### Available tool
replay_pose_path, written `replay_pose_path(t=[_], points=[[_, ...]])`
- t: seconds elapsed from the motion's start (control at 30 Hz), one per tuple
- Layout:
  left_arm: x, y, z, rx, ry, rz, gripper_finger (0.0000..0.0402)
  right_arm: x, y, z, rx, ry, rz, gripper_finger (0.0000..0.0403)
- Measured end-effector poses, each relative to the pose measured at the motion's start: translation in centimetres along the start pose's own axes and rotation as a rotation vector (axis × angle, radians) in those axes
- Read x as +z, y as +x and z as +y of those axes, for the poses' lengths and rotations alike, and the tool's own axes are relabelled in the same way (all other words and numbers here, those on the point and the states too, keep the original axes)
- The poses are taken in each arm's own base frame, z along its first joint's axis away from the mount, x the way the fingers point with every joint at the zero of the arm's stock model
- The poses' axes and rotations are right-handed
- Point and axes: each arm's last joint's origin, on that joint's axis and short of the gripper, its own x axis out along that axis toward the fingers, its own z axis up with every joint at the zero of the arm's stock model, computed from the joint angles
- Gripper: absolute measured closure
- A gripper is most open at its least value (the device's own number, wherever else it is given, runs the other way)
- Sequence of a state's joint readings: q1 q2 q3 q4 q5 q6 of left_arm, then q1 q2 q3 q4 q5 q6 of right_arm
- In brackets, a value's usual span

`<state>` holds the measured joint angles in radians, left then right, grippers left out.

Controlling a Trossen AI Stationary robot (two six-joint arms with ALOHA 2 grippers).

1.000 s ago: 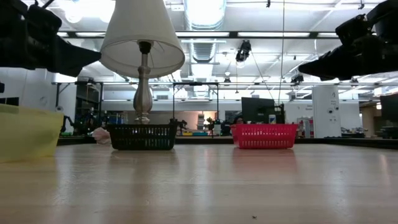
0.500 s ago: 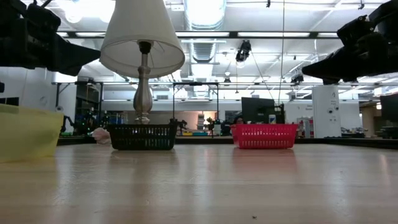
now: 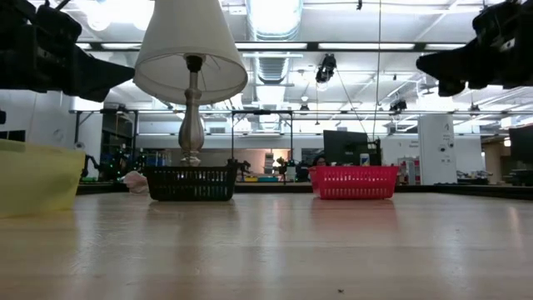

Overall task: Pick and place items into bin
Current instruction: Return to Home Position

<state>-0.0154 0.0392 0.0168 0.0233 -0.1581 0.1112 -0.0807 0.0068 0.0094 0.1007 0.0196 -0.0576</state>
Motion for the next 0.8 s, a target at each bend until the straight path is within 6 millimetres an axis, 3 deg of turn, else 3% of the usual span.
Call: replay_pose_path(t=[0.8], points=[[-0.06, 0.08, -0.02, 0.001, -0.001, -0.006, 0.0393, -0.05, 0.1, -0.01, -0.006, -0.025, 0.009, 0.0364]])
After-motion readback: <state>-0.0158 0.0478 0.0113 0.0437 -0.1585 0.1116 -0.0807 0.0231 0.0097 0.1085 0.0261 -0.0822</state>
